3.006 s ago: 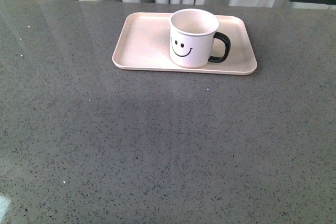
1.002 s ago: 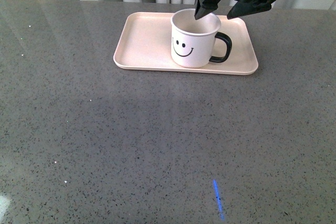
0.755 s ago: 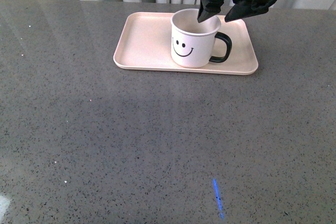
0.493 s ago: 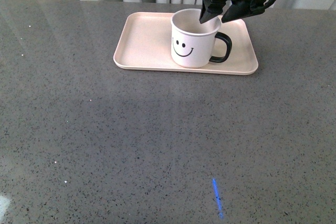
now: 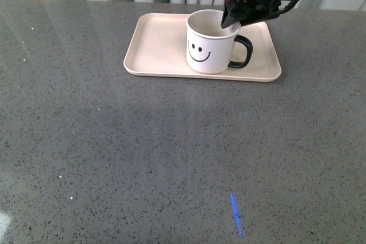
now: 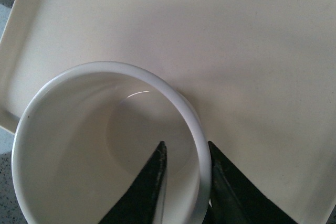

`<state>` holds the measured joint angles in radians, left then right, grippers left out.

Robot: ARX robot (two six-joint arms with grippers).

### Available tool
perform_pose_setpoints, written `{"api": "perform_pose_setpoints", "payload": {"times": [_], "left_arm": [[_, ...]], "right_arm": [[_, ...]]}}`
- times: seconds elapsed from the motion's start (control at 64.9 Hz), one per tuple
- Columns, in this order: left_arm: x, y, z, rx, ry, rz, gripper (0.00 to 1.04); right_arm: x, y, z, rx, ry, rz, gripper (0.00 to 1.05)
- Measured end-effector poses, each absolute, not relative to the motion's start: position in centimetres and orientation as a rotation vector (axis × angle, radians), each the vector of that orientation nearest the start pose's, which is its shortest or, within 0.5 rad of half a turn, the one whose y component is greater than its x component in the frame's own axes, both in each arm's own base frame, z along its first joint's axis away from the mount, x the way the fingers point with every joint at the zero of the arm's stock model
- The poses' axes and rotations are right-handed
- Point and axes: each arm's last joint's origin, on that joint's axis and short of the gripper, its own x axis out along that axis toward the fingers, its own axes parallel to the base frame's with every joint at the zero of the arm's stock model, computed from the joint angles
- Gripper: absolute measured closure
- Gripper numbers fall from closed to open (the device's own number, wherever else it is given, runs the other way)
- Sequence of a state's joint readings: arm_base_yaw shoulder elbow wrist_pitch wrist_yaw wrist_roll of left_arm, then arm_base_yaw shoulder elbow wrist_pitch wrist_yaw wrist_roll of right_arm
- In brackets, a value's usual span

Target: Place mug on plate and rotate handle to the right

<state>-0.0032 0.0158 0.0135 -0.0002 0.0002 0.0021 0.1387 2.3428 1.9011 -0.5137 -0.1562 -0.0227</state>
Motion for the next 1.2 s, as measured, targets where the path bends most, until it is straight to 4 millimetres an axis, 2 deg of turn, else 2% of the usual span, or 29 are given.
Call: {"api": "perform_pose_setpoints", "payload": {"times": [0.154,0.509,0.678,0.894,1.11,1.202], "left_arm": [[9.8,0.0,16.7,0.002,0.002,-0.003,0.09],[9.8,0.0,16.7,0.002,0.002,-0.003,0.09],[9.8,0.0,16.7,0.002,0.002,-0.003,0.09],[9.8,0.0,16.7,0.002,0.002,-0.003,0.09],[9.8,0.0,16.7,0.002,0.002,-0.003,0.09],[9.8,0.0,16.7,0.002,0.002,-0.003,0.09]], "right_arm": [[50.3,7.5,16.4,-0.012,0.956,0.28,1.03],[50.4,7.7,16.8,0.002,0.955,0.284,1.03],[50.6,7.4,17.7,-0.002,0.946,0.299,1.03],[50.7,5.9,19.6,-0.1,0.912,0.347,1.03],[51.0,4.2,21.3,-0.242,0.857,0.492,1.03],[51.2,4.1,21.8,-0.309,0.831,0.553,1.03]]}}
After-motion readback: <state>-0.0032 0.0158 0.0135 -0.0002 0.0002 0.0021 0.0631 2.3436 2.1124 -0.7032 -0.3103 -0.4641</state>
